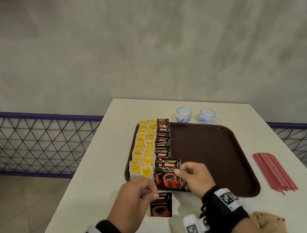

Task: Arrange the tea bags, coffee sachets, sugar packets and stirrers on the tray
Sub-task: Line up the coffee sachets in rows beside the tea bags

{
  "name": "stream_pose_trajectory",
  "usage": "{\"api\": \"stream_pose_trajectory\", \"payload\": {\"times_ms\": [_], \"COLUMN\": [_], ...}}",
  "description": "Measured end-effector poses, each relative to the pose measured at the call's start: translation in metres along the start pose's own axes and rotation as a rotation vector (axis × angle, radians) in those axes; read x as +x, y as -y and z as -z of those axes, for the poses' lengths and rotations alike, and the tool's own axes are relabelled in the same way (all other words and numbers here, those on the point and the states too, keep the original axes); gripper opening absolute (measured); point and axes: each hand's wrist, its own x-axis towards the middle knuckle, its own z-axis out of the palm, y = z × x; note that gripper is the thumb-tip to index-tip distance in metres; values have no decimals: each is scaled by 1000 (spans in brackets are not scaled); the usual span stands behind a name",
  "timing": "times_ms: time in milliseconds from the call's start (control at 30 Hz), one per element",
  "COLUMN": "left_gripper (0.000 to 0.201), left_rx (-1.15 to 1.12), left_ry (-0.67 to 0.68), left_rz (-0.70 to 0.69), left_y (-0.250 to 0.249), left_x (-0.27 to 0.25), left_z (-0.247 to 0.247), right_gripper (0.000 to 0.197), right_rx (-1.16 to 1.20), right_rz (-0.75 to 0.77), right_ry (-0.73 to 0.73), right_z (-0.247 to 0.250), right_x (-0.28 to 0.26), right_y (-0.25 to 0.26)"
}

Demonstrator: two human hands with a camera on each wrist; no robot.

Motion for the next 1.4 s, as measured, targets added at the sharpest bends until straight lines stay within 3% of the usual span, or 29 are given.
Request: {"api": "stream_pose_trajectory", "payload": {"times_ms": [400, 633, 700, 767, 900, 1100, 1167, 1300, 1400], "left_gripper": [14, 15, 14, 13, 14, 13, 28, 53, 66], "left_rx": [4, -29, -85, -170, -269, -289, -165, 184, 390], "left_ry": [-17, -11, -2, 5, -35, 4, 66, 441, 628], "left_rz": [48, 79, 104, 127, 137, 119, 122, 92, -122], "left_y": [7, 3, -1, -5, -18, -34, -28, -25, -33], "left_x": [-11, -6, -3, 3, 15, 17, 10, -9, -6], "left_z": [9, 5, 7, 11, 14, 5, 3, -24, -67], "right_gripper": [23, 37, 25, 10, 10, 7, 16, 15, 10], "right_rx": [-276, -265, -205, -75, 96, 1, 4, -70, -91], "right_rz": [-30, -21, 29, 87, 142, 144, 136, 117, 126], "right_ry": [-89, -99, -45, 100, 335, 194, 86, 20, -49], "right_z": [-25, -14, -5, 5, 22, 35, 50, 87, 107], "right_x": [26, 11, 1, -16, -53, -62, -64, -71, -73], "right_y": [-7, 5, 10, 13, 15, 8, 6, 3, 2]}}
